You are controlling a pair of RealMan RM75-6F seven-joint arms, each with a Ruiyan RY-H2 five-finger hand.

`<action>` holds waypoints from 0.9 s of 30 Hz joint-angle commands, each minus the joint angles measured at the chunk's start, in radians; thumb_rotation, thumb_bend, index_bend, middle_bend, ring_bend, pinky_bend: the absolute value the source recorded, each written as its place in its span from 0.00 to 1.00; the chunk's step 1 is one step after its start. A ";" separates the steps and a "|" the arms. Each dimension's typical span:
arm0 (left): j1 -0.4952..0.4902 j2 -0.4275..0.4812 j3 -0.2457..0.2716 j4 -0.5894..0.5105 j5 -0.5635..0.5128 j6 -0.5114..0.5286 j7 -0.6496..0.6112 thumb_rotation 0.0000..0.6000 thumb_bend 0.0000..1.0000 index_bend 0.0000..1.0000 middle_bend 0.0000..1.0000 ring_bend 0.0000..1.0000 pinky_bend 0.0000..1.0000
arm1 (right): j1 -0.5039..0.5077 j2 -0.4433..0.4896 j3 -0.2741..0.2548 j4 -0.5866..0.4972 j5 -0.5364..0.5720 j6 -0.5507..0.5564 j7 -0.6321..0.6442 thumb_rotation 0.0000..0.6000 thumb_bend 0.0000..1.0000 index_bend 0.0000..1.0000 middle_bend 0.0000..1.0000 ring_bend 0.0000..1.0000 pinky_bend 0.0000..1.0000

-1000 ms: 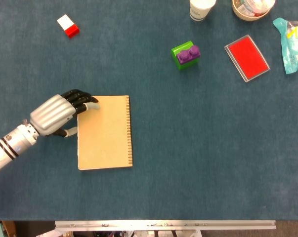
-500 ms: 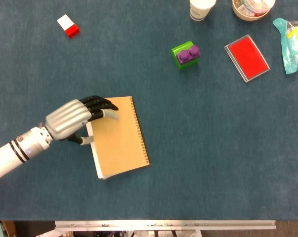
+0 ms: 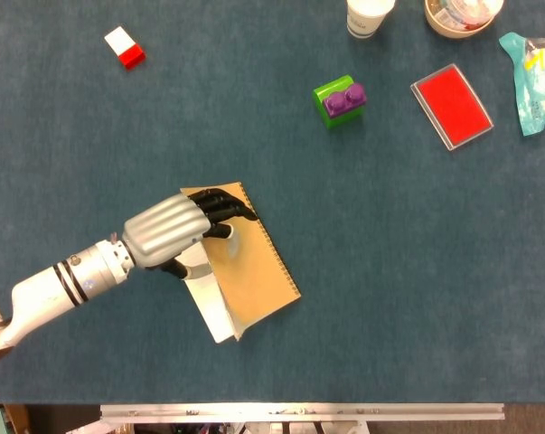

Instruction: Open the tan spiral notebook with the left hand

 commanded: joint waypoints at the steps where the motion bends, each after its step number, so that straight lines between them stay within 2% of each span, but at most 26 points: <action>1: -0.001 0.000 -0.009 -0.009 -0.009 -0.008 0.015 1.00 0.24 0.53 0.20 0.14 0.14 | 0.000 -0.002 0.002 0.010 -0.004 0.004 0.012 1.00 0.38 0.23 0.28 0.21 0.29; 5: 0.008 0.000 -0.018 -0.023 -0.023 -0.013 0.042 1.00 0.24 0.62 0.24 0.14 0.14 | 0.000 -0.005 0.003 0.022 -0.010 0.011 0.028 1.00 0.38 0.23 0.28 0.21 0.29; 11: 0.026 0.013 -0.018 -0.043 -0.036 -0.013 0.058 1.00 0.24 0.67 0.25 0.14 0.14 | 0.000 -0.005 0.004 0.028 -0.013 0.015 0.036 1.00 0.38 0.23 0.28 0.21 0.29; 21: 0.050 0.010 -0.022 -0.073 -0.046 -0.017 0.087 1.00 0.24 0.60 0.25 0.14 0.15 | -0.001 -0.004 0.004 0.038 -0.013 0.016 0.052 1.00 0.38 0.23 0.28 0.21 0.29; 27: 0.043 0.007 -0.032 -0.088 -0.041 -0.026 0.091 1.00 0.33 0.56 0.25 0.13 0.14 | -0.002 -0.006 0.004 0.047 -0.008 0.012 0.062 1.00 0.38 0.23 0.28 0.21 0.29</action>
